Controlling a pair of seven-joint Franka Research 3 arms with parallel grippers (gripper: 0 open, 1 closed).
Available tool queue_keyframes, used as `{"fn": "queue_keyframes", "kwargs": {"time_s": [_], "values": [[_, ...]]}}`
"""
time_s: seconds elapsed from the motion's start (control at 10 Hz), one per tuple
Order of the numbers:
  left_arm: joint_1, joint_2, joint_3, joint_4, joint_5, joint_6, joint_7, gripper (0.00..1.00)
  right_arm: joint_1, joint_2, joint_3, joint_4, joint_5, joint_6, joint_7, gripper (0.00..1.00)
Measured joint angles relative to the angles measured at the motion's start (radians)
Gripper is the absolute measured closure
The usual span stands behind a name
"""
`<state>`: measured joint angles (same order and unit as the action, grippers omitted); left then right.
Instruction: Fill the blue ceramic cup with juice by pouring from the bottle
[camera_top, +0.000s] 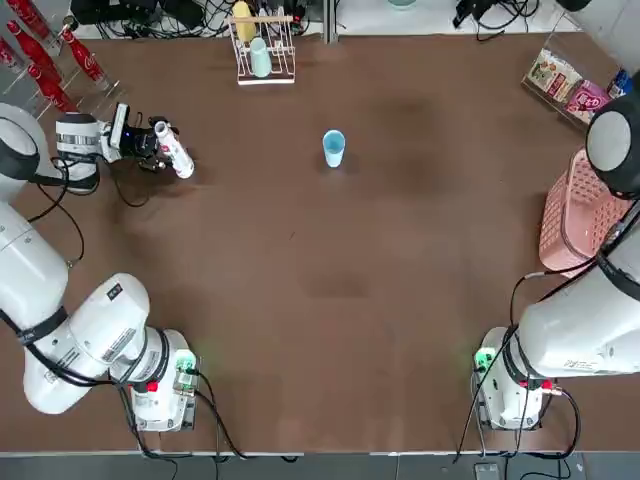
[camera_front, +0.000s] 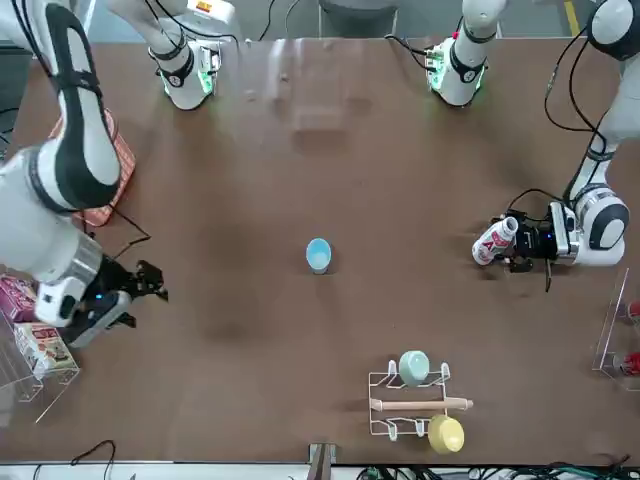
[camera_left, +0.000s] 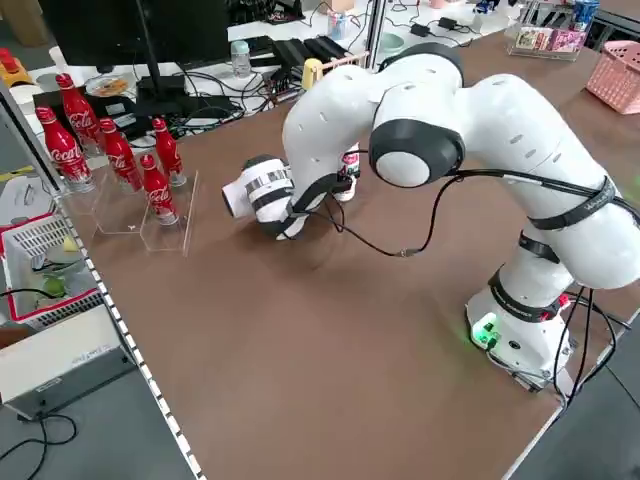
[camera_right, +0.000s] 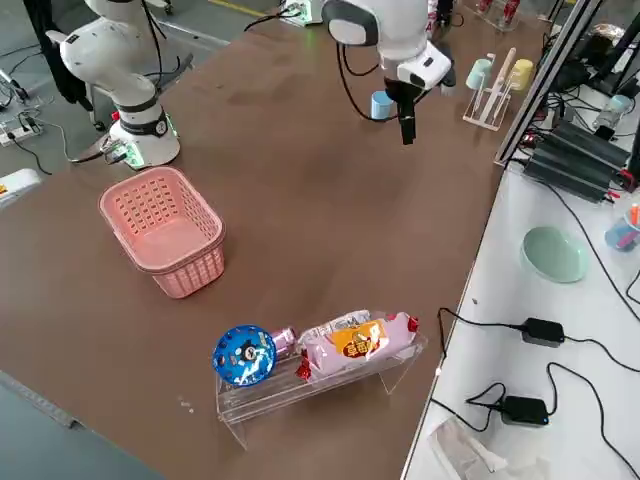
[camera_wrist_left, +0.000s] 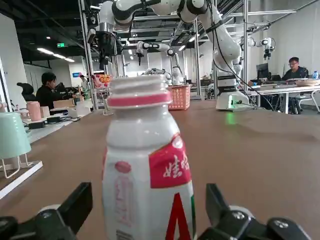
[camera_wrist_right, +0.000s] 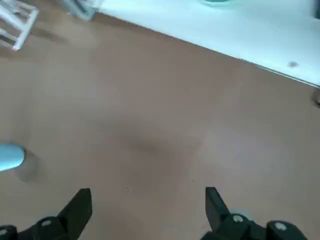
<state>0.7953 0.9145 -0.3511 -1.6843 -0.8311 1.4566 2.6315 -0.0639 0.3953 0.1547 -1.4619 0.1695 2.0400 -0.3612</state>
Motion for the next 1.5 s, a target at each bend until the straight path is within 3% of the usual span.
{"fn": "queue_keyframes", "kwargs": {"time_s": [0.2, 0.6, 0.8, 1.2, 1.5], "values": [[0.007, -0.009, 0.007, 0.015, 0.001, 0.0, 0.0, 0.0, -0.041, -0.002, -0.003, 0.083, -0.069, -0.122, 0.148, 0.0], [0.039, -0.027, 0.015, 0.033, 0.044, 0.0, 0.0, 0.0, -0.126, -0.025, -0.007, 0.227, -0.079, -0.395, 0.314, 0.0], [0.048, -0.059, 0.017, 0.048, 0.064, 0.0, -0.001, 0.0, -0.122, -0.048, 0.001, 0.261, -0.08, -0.43, 0.4, 0.0], [0.022, -0.215, 0.014, 0.084, 0.128, 0.002, -0.142, 0.0, -0.109, -0.107, 0.006, 0.23, -0.151, -0.453, 0.418, 0.0], [-0.078, -0.346, 0.009, 0.093, 0.202, 0.03, -0.357, 0.0, -0.033, -0.235, -0.035, 0.034, -0.198, -0.379, 0.442, 0.0]]}}
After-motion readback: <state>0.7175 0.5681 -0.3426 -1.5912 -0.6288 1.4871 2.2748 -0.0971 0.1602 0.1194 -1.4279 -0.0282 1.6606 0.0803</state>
